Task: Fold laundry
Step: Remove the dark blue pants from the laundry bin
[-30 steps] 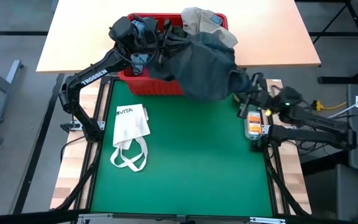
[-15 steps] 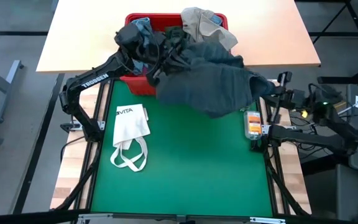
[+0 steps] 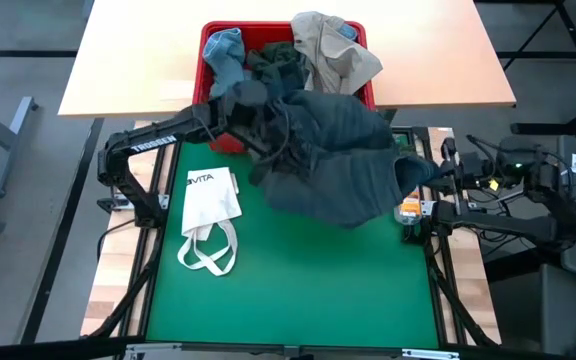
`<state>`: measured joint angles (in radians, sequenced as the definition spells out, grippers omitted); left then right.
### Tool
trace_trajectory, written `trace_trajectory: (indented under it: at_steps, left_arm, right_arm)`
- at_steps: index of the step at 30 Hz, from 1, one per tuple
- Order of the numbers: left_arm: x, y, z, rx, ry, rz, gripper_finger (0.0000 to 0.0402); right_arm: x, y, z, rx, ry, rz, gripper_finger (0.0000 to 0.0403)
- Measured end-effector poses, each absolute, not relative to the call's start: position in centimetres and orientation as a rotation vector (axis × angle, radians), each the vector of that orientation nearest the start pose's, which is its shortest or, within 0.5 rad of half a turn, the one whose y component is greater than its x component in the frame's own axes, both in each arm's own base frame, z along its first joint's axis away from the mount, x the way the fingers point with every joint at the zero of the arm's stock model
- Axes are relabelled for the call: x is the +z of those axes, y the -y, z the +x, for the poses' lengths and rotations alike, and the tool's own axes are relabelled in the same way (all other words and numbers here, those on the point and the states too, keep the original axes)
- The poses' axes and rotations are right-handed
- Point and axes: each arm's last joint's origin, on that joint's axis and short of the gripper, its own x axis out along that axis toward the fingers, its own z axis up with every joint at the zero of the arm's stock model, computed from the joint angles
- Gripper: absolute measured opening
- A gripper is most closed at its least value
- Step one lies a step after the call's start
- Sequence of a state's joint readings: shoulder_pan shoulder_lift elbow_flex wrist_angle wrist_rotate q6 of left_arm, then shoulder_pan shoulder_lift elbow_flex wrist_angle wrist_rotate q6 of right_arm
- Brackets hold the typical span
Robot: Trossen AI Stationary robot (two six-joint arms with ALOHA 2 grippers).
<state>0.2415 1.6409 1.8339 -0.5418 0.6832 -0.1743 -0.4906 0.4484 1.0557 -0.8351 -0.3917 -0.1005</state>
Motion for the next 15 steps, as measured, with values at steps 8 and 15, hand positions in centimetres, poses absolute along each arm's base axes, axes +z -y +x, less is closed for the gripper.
trace_trajectory:
  at_steps: [8, 15]
  left_arm:
    - [43.2, -2.8, 35.0, -0.375, -0.468, -0.292, 0.0000]
    - [42.3, 0.2, 35.0, -0.262, -0.554, -0.236, 0.0000]
  right_arm:
    - [38.0, 0.4, 4.0, 0.065, -0.258, 0.130, 0.0002]
    - [36.8, -0.3, 2.8, 0.082, -0.353, 0.196, 0.0002]
